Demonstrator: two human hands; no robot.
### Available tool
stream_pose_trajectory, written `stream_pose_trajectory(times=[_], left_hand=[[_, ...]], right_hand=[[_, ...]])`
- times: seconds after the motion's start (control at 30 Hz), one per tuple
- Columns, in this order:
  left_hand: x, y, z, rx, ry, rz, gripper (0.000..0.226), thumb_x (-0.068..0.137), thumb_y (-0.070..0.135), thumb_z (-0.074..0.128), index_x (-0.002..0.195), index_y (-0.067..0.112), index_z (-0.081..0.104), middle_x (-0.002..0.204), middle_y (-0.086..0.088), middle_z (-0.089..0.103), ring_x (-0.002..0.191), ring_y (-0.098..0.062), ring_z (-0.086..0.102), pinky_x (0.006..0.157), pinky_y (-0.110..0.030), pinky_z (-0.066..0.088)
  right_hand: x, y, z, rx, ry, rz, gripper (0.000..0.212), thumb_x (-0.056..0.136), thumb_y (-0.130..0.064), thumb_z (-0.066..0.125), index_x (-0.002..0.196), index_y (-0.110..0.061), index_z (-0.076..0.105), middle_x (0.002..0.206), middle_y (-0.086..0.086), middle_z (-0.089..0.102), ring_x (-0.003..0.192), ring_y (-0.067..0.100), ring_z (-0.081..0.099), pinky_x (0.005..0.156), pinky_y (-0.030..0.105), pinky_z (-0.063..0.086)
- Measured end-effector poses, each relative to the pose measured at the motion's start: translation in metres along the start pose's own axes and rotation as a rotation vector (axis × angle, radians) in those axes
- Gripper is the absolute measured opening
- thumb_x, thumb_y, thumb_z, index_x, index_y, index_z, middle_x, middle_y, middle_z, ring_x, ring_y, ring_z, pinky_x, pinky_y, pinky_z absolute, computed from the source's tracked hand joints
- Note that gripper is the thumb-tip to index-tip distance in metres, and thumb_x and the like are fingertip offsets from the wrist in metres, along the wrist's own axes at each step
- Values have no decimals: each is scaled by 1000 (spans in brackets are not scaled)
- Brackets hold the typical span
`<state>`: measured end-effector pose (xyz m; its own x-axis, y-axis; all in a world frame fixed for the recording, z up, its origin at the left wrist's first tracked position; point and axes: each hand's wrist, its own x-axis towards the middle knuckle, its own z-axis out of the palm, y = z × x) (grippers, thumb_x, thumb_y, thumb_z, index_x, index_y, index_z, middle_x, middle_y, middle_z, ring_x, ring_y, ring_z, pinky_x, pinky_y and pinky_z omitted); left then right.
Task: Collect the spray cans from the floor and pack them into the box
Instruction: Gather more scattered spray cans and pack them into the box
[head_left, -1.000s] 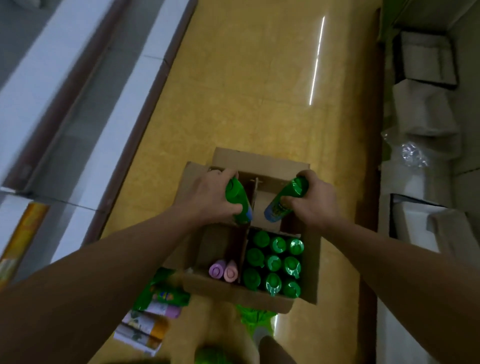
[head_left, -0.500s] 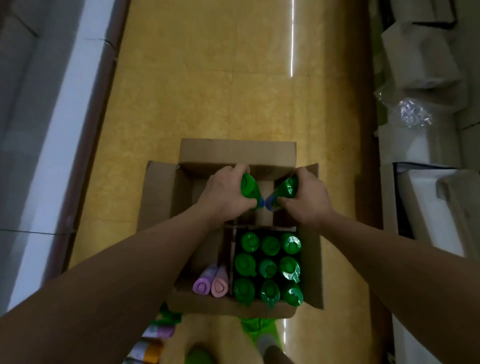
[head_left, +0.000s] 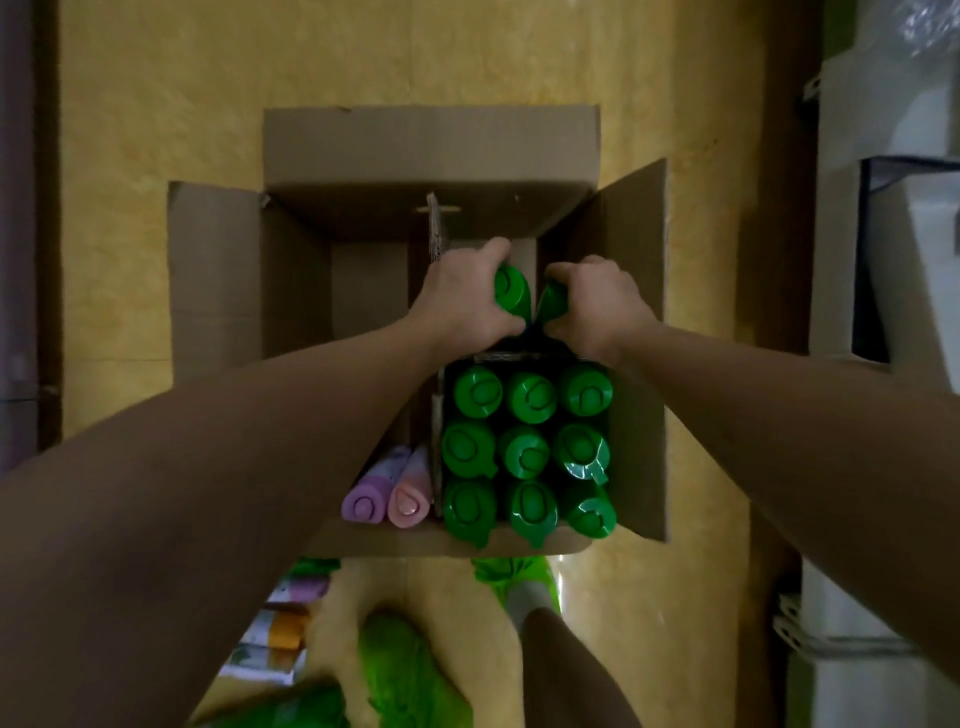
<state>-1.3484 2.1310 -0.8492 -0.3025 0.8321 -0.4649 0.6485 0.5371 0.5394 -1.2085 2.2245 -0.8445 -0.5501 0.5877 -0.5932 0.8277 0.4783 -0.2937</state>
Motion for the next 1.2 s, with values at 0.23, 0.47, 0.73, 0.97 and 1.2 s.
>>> stream_pose_trajectory(times=[0.23,0.47,0.73,0.97,1.2], left_hand=[[9,-2,37,16,-65,0,58,67,30,89,114,23,55,103,2,54,93,-18,51,72,-33,41],[5,8,42,-77,-150,-77,77,67,37,90,134,29,53,126,-3,55,115,-24,52,83,-29,38],[-17,7,18,-291,-149,-221,73,83,38,77,147,32,44,146,-4,51,129,-24,51,102,-31,43],[-65,-41,-13,-152,228,-254,65,90,44,64,148,21,43,148,-6,46,135,-26,42,110,-43,40],[-154,-105,-46,10,436,-490,69,94,49,54,154,23,31,162,-11,25,149,-31,20,121,-44,21]], right_hand=[[11,10,22,-58,-53,-10,54,83,-15,71,134,-21,55,120,11,50,104,34,58,81,38,51],[-2,23,19,-105,-102,7,68,79,-26,69,143,-24,47,133,12,51,119,35,48,95,42,45],[-17,-5,-5,-180,-107,3,81,79,-27,68,152,-22,33,145,17,41,132,36,36,105,47,40],[-18,-65,-2,-162,0,-176,74,84,-35,64,150,-23,34,149,13,39,135,35,34,109,49,37],[-39,-166,40,-296,-9,-437,72,86,-42,59,150,-24,31,147,13,41,131,36,38,106,47,39]])
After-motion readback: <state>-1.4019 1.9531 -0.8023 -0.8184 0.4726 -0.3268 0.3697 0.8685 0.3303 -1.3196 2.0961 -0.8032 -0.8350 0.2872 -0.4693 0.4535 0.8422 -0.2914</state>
